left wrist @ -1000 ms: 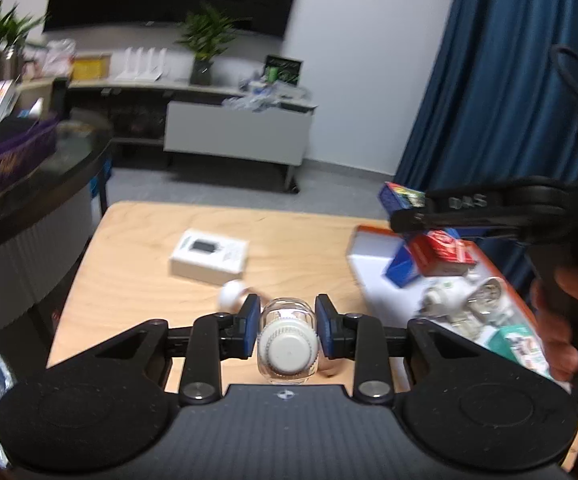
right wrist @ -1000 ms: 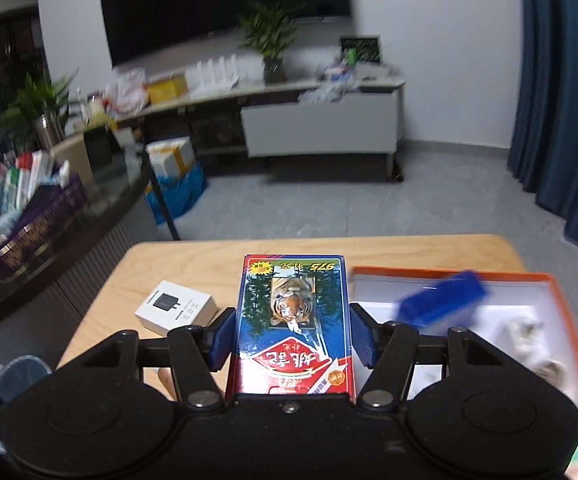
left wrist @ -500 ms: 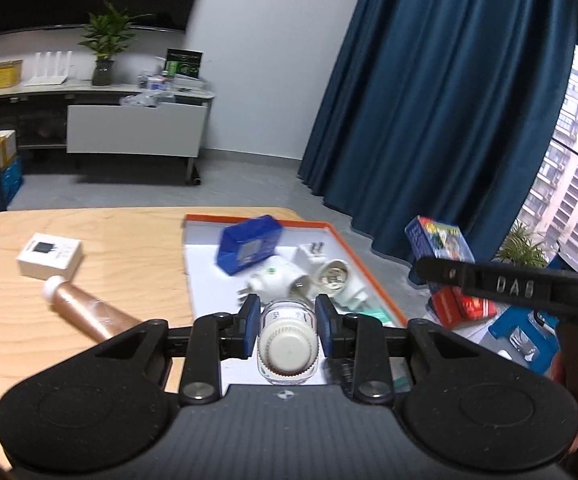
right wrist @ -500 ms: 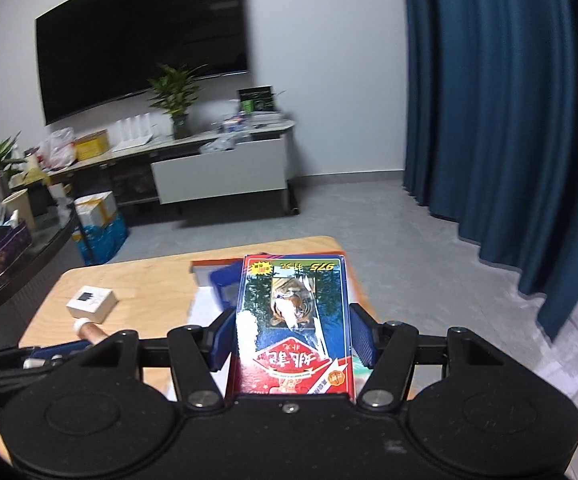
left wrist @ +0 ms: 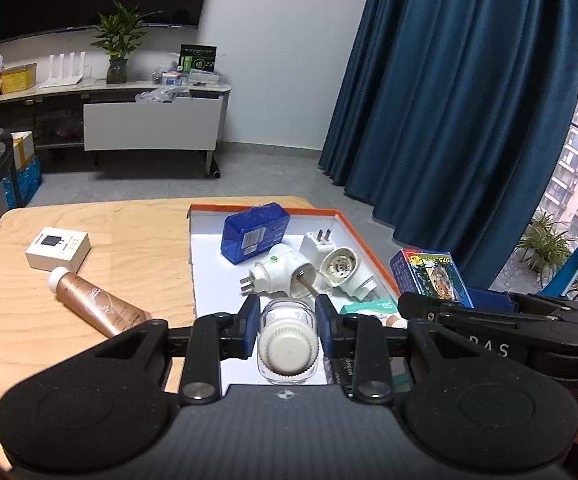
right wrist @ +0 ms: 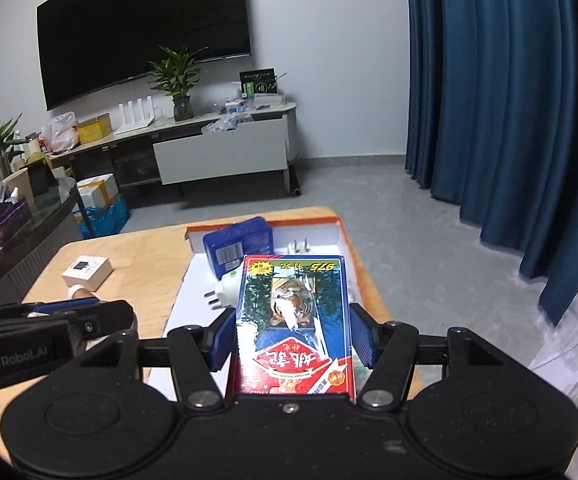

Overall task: Organize rigid objects
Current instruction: 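Hold red card box over the white box with right tool while left holds diffuser bottle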

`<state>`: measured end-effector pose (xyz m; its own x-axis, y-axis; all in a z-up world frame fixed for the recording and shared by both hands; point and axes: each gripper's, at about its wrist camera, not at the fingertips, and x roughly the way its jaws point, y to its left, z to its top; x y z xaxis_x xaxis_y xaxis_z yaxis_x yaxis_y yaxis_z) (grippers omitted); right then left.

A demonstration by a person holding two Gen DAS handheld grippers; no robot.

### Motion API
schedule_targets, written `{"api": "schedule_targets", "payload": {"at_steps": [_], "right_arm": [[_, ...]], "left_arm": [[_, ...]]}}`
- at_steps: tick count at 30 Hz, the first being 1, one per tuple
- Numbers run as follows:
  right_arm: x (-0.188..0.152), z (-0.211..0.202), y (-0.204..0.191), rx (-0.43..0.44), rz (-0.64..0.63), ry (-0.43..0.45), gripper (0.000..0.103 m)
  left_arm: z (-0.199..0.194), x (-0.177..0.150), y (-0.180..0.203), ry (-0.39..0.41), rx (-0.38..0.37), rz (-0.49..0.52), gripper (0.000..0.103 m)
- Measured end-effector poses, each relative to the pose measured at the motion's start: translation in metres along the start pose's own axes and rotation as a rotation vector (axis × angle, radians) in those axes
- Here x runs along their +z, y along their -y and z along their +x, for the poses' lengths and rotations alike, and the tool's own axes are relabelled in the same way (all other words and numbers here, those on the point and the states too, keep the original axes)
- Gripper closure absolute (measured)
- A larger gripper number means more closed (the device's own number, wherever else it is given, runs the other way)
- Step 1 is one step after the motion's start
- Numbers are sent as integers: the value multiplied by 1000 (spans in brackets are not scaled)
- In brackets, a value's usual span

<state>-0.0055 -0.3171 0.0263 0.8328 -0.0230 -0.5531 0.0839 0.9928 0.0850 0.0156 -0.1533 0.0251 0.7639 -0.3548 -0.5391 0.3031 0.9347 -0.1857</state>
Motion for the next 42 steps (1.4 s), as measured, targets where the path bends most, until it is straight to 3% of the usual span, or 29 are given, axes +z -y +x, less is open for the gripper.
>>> {"api": "schedule_targets", "payload": {"at_steps": [19, 42], "right_arm": [[-4, 6, 9, -12, 3, -26, 32], [-8, 8, 17, -14, -8, -40, 32]], "left_arm": [[6, -10, 14, -30, 72, 5, 72], [17, -15, 26, -56, 76, 27, 72]]}}
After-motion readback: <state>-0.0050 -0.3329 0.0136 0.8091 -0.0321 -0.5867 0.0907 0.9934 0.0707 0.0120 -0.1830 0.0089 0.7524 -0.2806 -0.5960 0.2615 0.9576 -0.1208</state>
